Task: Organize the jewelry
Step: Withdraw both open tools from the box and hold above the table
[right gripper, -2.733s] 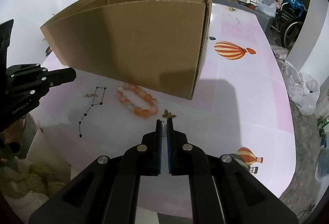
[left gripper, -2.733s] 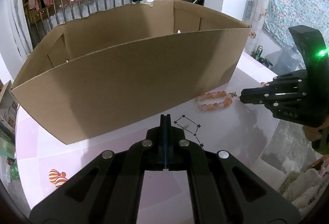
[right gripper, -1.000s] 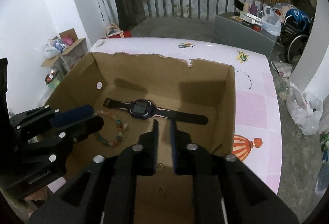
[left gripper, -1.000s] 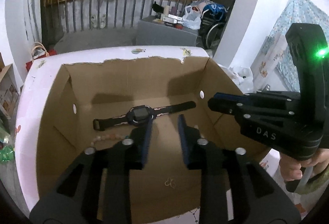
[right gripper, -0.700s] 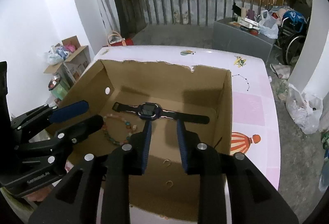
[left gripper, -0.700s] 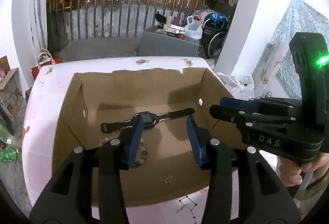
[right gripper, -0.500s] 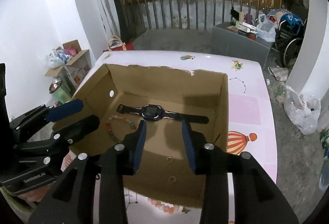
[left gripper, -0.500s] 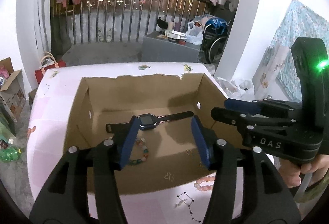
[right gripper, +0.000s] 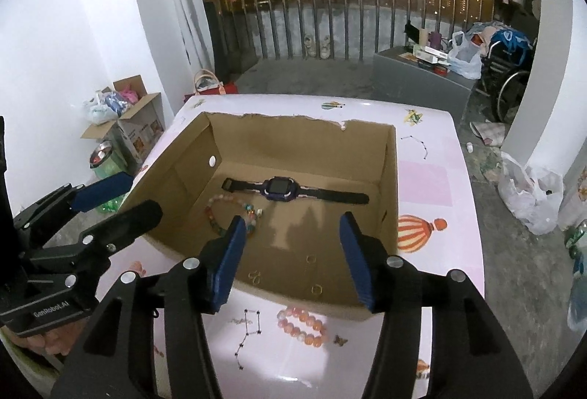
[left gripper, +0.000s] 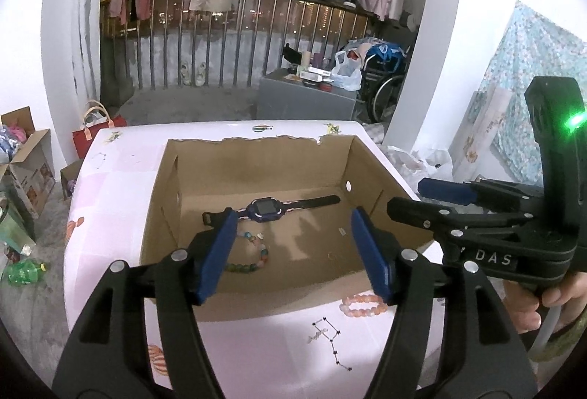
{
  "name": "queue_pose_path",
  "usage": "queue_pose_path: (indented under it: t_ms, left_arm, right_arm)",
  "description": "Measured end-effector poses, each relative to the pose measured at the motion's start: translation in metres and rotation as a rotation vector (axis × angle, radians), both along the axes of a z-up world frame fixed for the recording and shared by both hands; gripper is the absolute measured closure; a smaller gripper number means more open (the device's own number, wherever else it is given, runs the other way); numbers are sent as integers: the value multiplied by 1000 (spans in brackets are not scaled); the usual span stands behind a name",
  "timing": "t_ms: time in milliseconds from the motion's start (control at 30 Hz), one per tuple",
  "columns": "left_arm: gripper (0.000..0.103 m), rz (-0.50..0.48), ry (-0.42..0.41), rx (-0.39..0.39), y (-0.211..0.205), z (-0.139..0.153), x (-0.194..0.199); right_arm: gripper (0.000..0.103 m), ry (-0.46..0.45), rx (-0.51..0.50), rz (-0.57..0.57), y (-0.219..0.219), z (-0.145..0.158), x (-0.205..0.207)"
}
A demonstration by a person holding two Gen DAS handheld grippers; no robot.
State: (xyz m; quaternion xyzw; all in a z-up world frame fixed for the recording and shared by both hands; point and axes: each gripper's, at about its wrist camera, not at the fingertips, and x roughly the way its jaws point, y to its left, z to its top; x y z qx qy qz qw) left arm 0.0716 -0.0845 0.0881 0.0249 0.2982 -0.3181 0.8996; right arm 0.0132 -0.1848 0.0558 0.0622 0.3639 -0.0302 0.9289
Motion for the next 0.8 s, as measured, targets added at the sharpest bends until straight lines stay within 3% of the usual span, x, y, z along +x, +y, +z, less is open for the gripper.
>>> queue_pose_path:
  t_ms: [800]
  left_arm:
    - [40, -38, 64, 59, 11, -46, -35]
  right_arm:
    - [50, 135, 74, -17, 19, -48, -45]
